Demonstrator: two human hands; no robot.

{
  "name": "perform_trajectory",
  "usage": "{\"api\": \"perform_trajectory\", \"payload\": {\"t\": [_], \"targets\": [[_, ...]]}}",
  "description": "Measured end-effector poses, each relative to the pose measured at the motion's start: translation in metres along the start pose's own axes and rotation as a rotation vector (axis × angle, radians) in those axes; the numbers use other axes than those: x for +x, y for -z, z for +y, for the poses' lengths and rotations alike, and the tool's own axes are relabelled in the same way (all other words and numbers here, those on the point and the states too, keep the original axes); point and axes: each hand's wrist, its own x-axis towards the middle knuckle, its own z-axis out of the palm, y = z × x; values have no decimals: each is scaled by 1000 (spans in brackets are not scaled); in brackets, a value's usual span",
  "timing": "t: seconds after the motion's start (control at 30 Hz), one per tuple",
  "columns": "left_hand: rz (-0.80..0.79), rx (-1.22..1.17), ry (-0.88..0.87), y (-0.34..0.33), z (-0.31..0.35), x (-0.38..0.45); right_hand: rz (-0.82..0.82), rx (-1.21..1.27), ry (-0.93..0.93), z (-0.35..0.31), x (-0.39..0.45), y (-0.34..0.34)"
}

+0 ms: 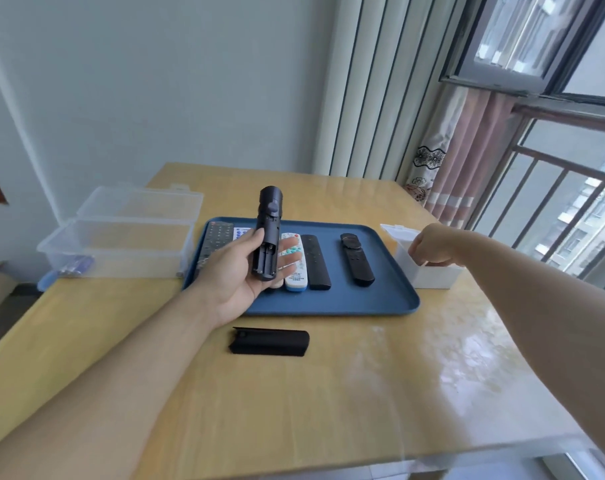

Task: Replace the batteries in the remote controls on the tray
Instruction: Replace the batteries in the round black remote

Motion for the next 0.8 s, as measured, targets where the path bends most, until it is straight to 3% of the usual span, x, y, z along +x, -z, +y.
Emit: {"api": "perform_trajectory", "payload": {"t": [0.13,0.23,0.3,0.4,0.57,0.63,0.73,0.8], "targets": [[71,-65,-70,-8,4,-6,125,-97,15,-13,-7,13],[144,-97,-174,-1,16,-9,419,-182,203,-67,-31,25],[198,-128,-235,9,28,-12,448,-38,354,-115,-58,22],[250,-116,-331,36,49,-22,321,94,621,-187,-88,-1],[439,17,-529,105,88,-41,103,102,1029,-298,-129,-71],[514,43,-579,126,102,-46,3,94,1056,-331,-138,-94],[581,43,-628,149,119,-45,-184,65,945,-374,-141,-122],[597,46,-639,158,127,-41,-213,-18,876,-392,-143,-136]]}}
